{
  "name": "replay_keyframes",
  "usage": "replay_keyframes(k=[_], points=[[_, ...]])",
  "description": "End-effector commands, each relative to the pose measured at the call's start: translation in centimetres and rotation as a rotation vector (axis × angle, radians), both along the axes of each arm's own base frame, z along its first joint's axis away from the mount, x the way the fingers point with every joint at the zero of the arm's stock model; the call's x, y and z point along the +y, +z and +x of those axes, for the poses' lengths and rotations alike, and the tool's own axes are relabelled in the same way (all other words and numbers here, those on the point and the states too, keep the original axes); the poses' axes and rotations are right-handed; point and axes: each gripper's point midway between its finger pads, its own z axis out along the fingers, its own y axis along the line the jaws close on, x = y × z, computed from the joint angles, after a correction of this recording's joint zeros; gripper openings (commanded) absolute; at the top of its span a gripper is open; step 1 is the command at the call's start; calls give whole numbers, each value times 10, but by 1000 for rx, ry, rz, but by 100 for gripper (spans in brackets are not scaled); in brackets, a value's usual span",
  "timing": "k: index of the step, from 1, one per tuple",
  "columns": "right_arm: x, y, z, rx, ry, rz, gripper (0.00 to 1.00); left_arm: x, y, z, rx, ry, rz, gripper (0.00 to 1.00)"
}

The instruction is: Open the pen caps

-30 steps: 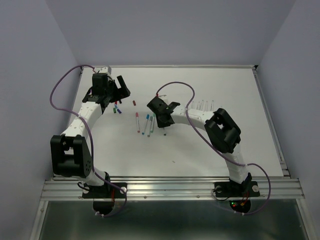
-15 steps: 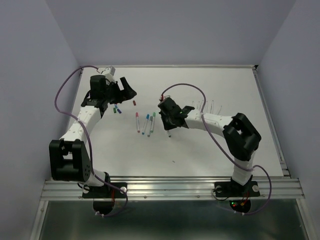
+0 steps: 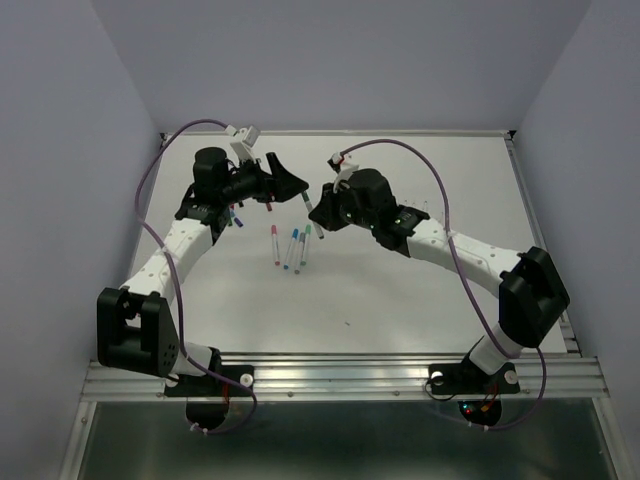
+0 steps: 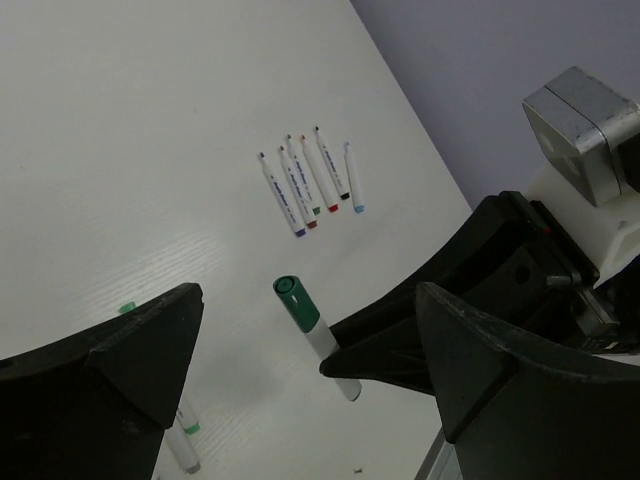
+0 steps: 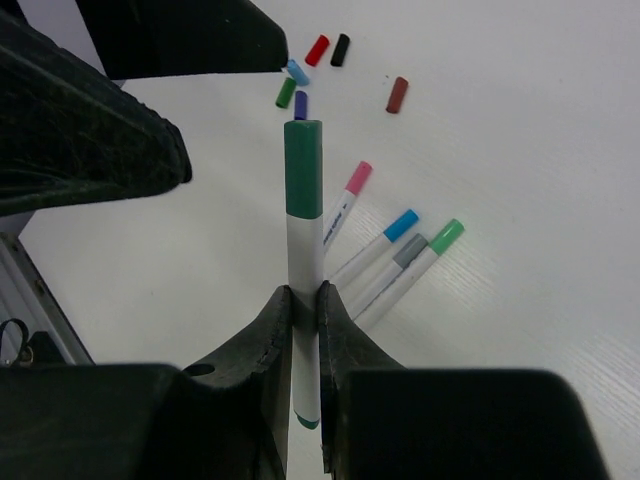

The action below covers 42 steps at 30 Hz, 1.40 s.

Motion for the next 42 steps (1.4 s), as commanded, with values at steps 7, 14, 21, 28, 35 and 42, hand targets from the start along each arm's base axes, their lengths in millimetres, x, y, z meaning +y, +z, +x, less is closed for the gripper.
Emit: replay_keyframes(k=[7,14,21,28,35,42], points=[[16,50,1,-129,96,159,1,-19,27,-5,-74,-60,-68,94],[20,57,2,-147,104,189,1,-22,22,-2,-53,-73,-71,76],[27,57,5,-147,121,195,1,-25,25,-5,-59,-91,-81,44],[28,53,7,-145,142,189,1,-26,23,-6,-52,-92,-83,20],[42,28,-35,-76,401,185,1,-24,27,5,-56,-54,-84,0],[55,-20,-101,68,658,157,1,-9,46,44,-78,39,-83,0]])
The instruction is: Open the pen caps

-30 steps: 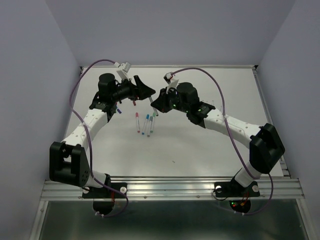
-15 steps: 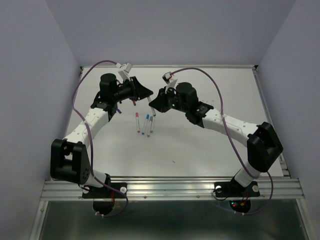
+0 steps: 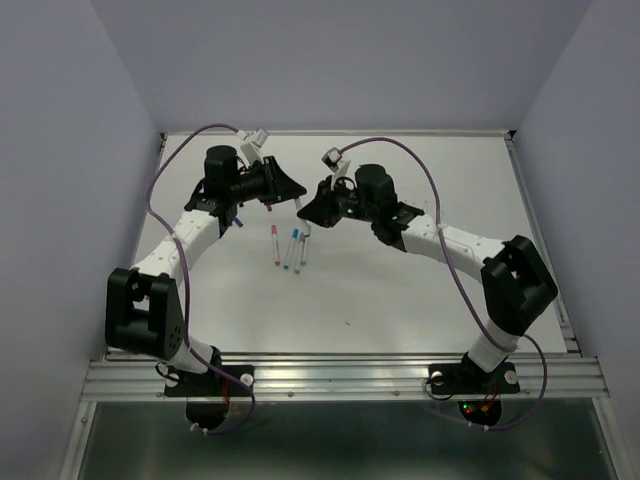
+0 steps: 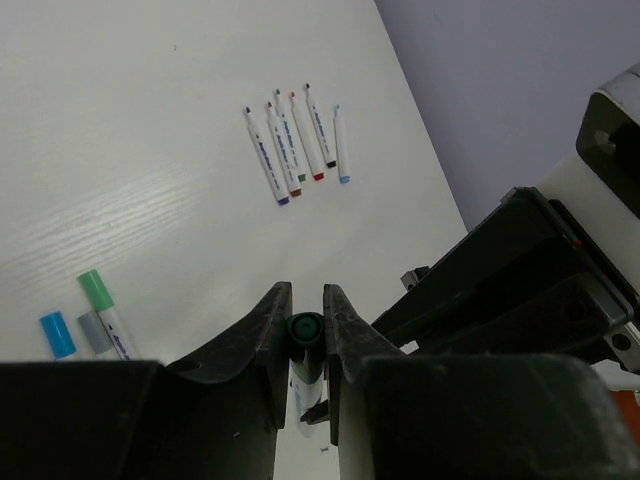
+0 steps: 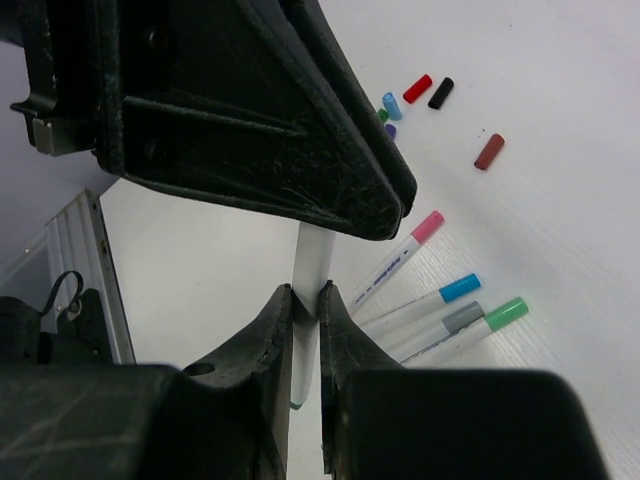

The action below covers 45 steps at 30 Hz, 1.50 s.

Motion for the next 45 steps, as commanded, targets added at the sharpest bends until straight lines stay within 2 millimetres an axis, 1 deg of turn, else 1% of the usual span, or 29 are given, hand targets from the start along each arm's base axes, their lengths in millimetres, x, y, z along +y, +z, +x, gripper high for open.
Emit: replay_keyframes(k=[1,2,4,5,6,7,8,9,10,13,14,16,18,19,20,22,23,24,26,27,29,30,31,32,34,35,39,41,45], points=[[23,-40,-106,132,402,-37,1,14,67,48,-203,107,-39,0],[24,-39,-118,137,448,-27,1,19,71,56,-210,126,-42,0],[24,-47,-134,155,481,-33,1,30,78,68,-216,163,-49,0],[25,-49,-141,154,505,-36,1,36,90,76,-242,195,-51,0],[27,-49,-151,148,525,-40,1,41,89,84,-234,215,-49,0],[25,-54,-153,177,511,-41,1,48,98,91,-245,233,-49,0],[23,-53,-161,187,555,-31,1,50,100,95,-247,241,-47,0],[22,-53,-160,190,537,-30,1,53,100,100,-242,253,-47,0],[17,-56,-169,211,570,-30,1,60,106,105,-253,279,-45,0],[14,-55,-171,225,552,-23,1,68,110,112,-259,313,-42,0],[13,-61,-162,224,484,-53,1,70,110,113,-255,316,-42,0],[11,-53,-155,182,436,-49,1,71,106,114,-238,311,-33,0],[9,-49,-138,174,342,-58,1,78,94,114,-209,340,7,0],[7,-44,-132,185,308,-50,1,82,80,112,-161,363,38,0],[0,-45,-116,190,249,-53,1,92,68,114,-134,416,76,0],[-12,-48,-94,214,158,-60,1,105,52,112,-100,476,146,4],[-20,-50,-85,235,118,-59,1,118,29,109,-37,542,202,6],[-36,-53,-63,253,31,-63,1,125,19,106,-6,575,235,8],[-55,-59,-46,283,-61,-69,1,143,-14,99,80,653,317,10],[-72,-62,-29,282,-160,-89,1,147,-25,97,107,666,339,10],[-85,-64,-17,264,-240,-129,1,152,-49,93,157,680,377,11],[-100,-70,-5,268,-327,-169,1,153,-60,93,180,677,392,12],[-108,-72,1,266,-364,-182,1,153,-69,92,201,673,402,13],[-115,-72,7,258,-414,-204,1,155,-85,91,244,671,427,13],[-131,-77,16,268,-483,-235,1,159,-98,91,280,686,460,13],[-138,-78,20,273,-525,-253,1,167,-112,91,318,717,498,13],[-152,-82,29,277,-590,-277,1,175,-132,89,378,742,553,22],[-158,-85,33,279,-611,-290,1,175,-136,90,384,740,557,25],[-160,-86,34,280,-623,-302,1,175,-152,92,414,732,573,26]])
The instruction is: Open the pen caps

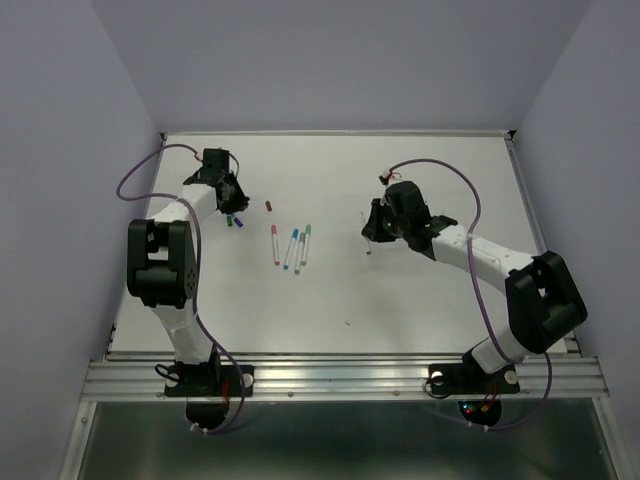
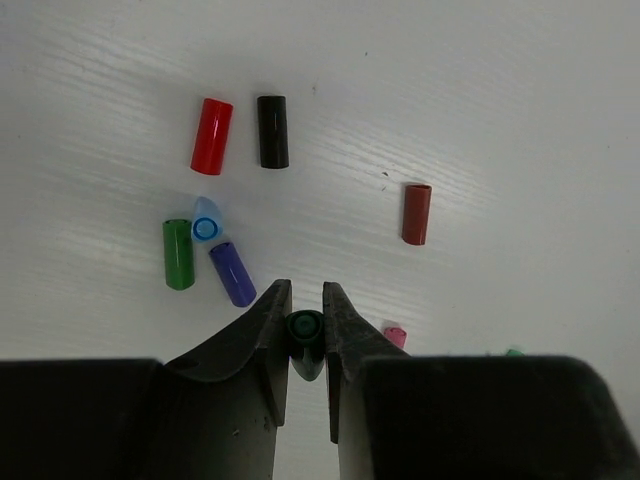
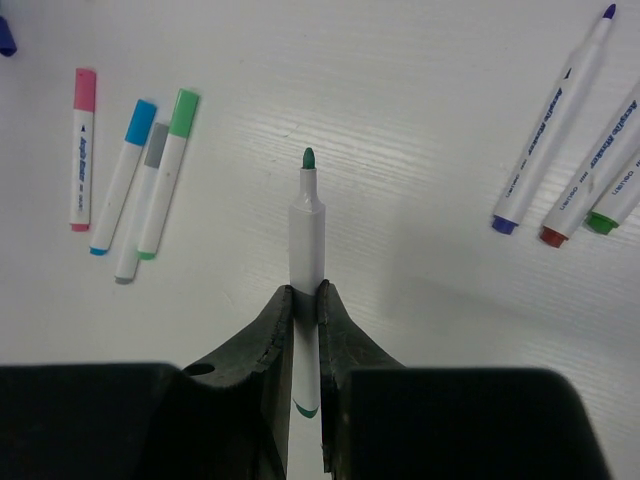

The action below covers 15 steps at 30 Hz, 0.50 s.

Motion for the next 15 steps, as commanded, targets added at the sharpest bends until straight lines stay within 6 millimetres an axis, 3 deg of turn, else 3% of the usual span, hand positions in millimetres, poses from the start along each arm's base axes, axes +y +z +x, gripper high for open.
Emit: replay_keyframes(k=[1,10,15], points=[[-5,23,17,-64,-54,-6,1,7,14,13,-38,10,36,27],[-11,17,19,-48,-75,-22,1,13,3,14,-14,30,69,47],[-19,17,21,-51,-103,-38,1,12,2,13,-11,26,66,49]])
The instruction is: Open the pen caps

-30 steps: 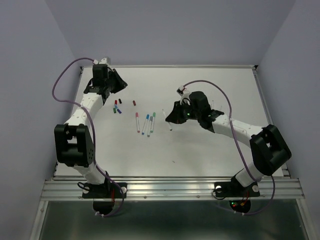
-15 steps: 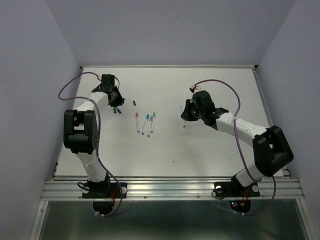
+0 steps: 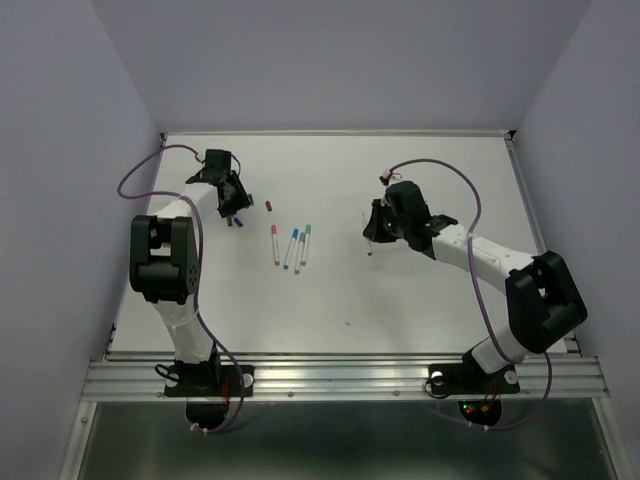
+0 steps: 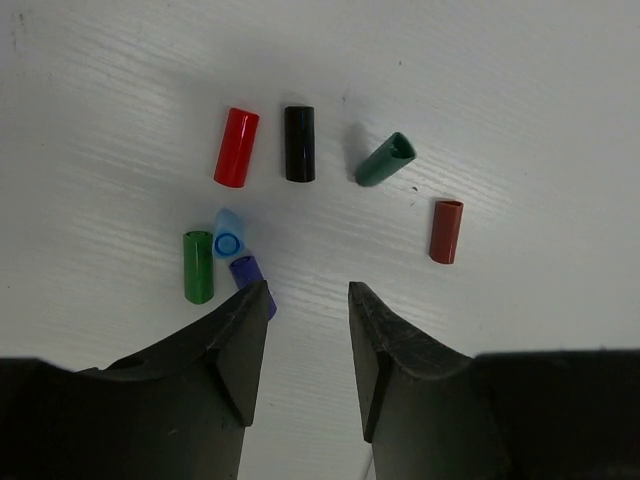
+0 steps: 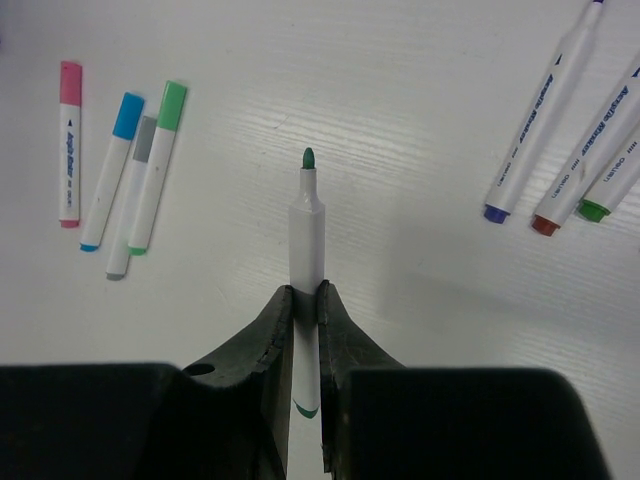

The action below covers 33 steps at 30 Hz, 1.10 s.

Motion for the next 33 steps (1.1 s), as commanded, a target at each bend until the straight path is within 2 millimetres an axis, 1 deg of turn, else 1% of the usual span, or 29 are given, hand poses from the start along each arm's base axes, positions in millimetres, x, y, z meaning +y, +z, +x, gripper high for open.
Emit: replay_keyframes(k=[1,2,3,4,5,6,7,9,10,11,12,13,14,15,16,17,19,20,21,22,23,24,25,26,28,29,30,32,33], points=[[-10,18,16,-51,-61,-9,1,2,20,12,-51,-2,14,51],[-11,20,16,-56,-71,-10,1,0,24,12,-60,-9,6,52],[-19,20,19,-57,-98,-25,1,0,28,11,-70,-13,4,52],[-21,21,20,-60,-108,-29,1,0,32,11,-81,-13,4,55],[-31,20,23,-58,-149,-52,1,-4,34,10,-88,-29,-11,56],[-35,20,24,-60,-171,-67,1,-6,43,10,-108,-37,-22,57],[-39,20,25,-62,-190,-82,1,-7,48,9,-119,-41,-25,58],[-55,19,29,-63,-256,-129,1,-10,54,7,-135,-58,-39,61],[-62,19,32,-63,-279,-143,1,-12,64,7,-159,-65,-46,62],[-73,17,35,-61,-318,-168,1,-15,73,5,-183,-83,-58,68],[-75,17,36,-61,-330,-178,1,-16,76,3,-193,-91,-64,71],[-82,15,38,-58,-351,-190,1,-18,82,3,-211,-101,-72,78],[-83,14,39,-56,-355,-199,1,-20,87,3,-229,-111,-78,82],[-88,11,42,-51,-373,-210,1,-24,96,-1,-252,-132,-95,85],[-92,9,44,-49,-377,-218,2,-26,102,-1,-271,-144,-102,91],[-91,8,46,-48,-376,-219,2,-27,106,-2,-284,-151,-107,92],[-92,13,57,-71,-376,-251,3,-30,117,-5,-312,-169,-119,95],[-95,7,63,-61,-379,-272,3,-31,121,-5,-324,-171,-120,99],[-97,5,68,-60,-375,-284,3,-32,126,-7,-336,-176,-124,99],[-92,12,76,-73,-369,-273,3,-32,128,-8,-341,-178,-126,99],[-93,12,82,-73,-370,-269,3,-32,130,-8,-350,-180,-127,99],[-95,2,87,-52,-370,-282,3,-33,129,-10,-348,-181,-130,99],[-93,0,90,-47,-363,-280,3,-33,132,-11,-355,-183,-129,99],[-93,-5,97,-39,-367,-278,4,-32,132,-11,-358,-178,-125,99],[-89,-10,101,-27,-362,-274,6,-30,133,-12,-358,-174,-118,99],[-87,-9,105,-31,-361,-270,7,-30,132,-12,-356,-173,-116,99],[-91,-16,107,-16,-368,-277,9,-29,131,-13,-353,-171,-112,99],[-90,-20,109,-10,-367,-279,9,-29,131,-12,-354,-171,-112,99],[-88,-19,112,-14,-366,-276,10,-29,132,-12,-354,-172,-113,99]])
